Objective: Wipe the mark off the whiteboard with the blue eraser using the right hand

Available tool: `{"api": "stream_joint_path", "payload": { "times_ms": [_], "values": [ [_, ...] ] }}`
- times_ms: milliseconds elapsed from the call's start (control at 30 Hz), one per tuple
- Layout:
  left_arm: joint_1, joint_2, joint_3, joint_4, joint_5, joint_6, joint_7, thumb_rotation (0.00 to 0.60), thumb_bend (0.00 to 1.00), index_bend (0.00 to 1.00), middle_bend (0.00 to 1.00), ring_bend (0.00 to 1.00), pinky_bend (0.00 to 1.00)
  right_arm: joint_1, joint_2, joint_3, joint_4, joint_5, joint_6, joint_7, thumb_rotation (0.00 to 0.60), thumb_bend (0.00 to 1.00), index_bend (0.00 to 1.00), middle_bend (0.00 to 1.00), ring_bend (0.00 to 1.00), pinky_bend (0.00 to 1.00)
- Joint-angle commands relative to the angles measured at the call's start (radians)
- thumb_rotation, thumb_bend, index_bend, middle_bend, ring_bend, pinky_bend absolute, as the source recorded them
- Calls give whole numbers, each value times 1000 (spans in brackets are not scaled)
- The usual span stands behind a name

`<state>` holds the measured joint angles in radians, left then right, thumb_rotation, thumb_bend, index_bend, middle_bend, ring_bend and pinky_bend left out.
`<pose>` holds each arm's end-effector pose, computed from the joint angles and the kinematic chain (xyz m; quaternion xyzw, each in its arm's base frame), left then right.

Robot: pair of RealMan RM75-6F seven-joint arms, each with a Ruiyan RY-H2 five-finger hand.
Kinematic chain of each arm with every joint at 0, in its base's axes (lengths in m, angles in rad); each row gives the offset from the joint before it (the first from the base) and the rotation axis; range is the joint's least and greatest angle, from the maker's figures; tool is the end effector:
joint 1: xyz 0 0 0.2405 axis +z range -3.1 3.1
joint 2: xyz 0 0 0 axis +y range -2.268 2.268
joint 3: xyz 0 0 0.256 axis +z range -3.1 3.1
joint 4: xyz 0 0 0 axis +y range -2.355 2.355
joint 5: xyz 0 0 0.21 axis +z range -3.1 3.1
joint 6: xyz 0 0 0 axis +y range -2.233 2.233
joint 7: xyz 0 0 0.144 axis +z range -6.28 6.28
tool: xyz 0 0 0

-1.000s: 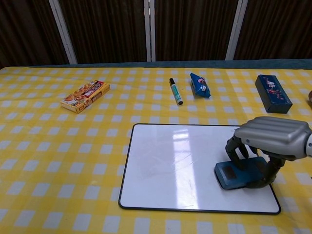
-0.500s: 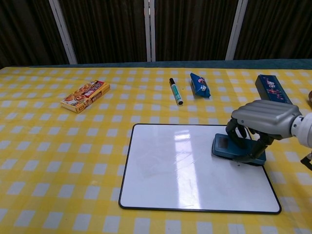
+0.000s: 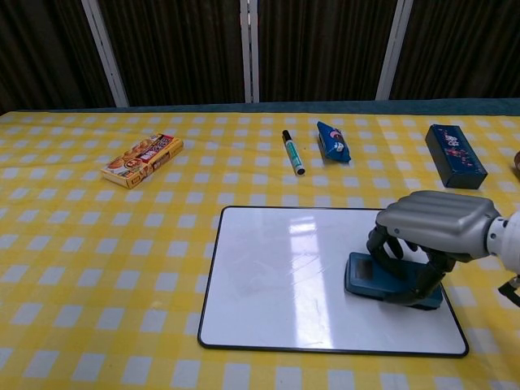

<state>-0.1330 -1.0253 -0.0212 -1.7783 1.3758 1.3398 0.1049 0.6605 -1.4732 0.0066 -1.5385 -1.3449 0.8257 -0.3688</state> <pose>-0.3017 0.1843 0.1556 -0.6112 -0.4410 -0.3208 0.5736 -0.1866 -0.2782 -0.0358 0.8504 -0.3162 0.2650 0.3265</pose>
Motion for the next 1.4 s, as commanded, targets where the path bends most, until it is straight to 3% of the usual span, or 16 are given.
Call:
{"api": "stream_joint_path", "payload": {
  "times_ms": [33,167,333,833,1000,1200,1400],
  "values": [
    [0,0,-1,0,-2,0,2,600,0,0,0,0,0,5,29,-38,-64,-52,-7,-14,600,486,544,598,492,498],
    [-1,-1,-1,-1,-4,0,5,600,0,0,0,0,0,5,41,-59,-100,-99,9,-37,600,487,546,599,493,498],
    [0,-1,-1,-1,-3,1,3,600,0,0,0,0,0,5,23,-44,-66,-88,22,-59,600,492,547,599,493,498],
    [2,6,2,-5,2,3,-9,600,0,0,0,0,0,17,-69,63,167,84,46,-107,600,494,547,599,493,498],
    [4,8,1,-5,1,5,-14,600,0,0,0,0,0,10,-29,73,147,73,74,-77,600,494,547,599,493,498],
    [5,13,2,-7,7,8,-22,600,0,0,0,0,0,-34,94,56,76,4,146,16,600,494,547,598,493,498],
    [7,13,8,-12,19,10,-18,600,0,0,0,0,0,-71,123,14,133,-32,154,97,600,488,540,590,494,498]
  ]
}}
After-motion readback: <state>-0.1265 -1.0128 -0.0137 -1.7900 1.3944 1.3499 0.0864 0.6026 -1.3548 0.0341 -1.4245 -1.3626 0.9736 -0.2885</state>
